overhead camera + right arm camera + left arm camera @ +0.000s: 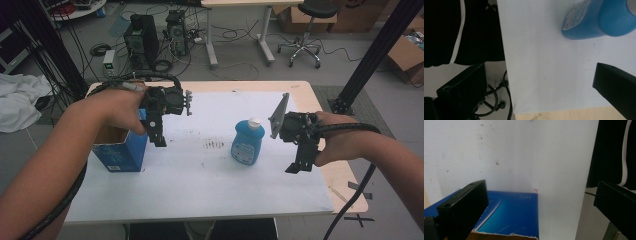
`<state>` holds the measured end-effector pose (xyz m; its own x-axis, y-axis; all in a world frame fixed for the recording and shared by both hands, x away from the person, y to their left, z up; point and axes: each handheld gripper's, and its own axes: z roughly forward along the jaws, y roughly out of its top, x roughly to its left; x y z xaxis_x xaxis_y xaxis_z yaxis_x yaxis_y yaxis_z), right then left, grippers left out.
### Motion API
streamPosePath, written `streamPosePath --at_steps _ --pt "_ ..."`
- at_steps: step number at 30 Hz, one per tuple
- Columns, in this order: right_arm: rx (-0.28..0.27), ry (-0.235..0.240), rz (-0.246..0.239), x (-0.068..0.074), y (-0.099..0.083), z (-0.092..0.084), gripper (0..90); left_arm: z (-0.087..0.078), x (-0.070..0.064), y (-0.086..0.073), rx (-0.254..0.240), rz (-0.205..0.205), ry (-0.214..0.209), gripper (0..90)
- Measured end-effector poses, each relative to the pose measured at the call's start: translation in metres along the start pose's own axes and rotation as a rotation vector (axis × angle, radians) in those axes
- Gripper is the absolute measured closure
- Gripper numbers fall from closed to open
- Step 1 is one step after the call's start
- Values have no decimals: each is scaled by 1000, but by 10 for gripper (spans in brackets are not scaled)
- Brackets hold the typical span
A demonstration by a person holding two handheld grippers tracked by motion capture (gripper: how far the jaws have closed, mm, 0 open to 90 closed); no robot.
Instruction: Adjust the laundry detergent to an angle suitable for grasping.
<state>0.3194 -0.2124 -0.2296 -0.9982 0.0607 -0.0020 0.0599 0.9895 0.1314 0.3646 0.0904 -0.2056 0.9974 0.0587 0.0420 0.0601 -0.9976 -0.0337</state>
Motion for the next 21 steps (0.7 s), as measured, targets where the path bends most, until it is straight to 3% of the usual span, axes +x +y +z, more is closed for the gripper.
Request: streamPosePath --at_steps 6,21 --pt "11 14 -40 6 6 4 0 -3 2 1 10 2 5 1" --pt "27 17 -44 0 13 7 0 1 9 2 -20 4 7 1"
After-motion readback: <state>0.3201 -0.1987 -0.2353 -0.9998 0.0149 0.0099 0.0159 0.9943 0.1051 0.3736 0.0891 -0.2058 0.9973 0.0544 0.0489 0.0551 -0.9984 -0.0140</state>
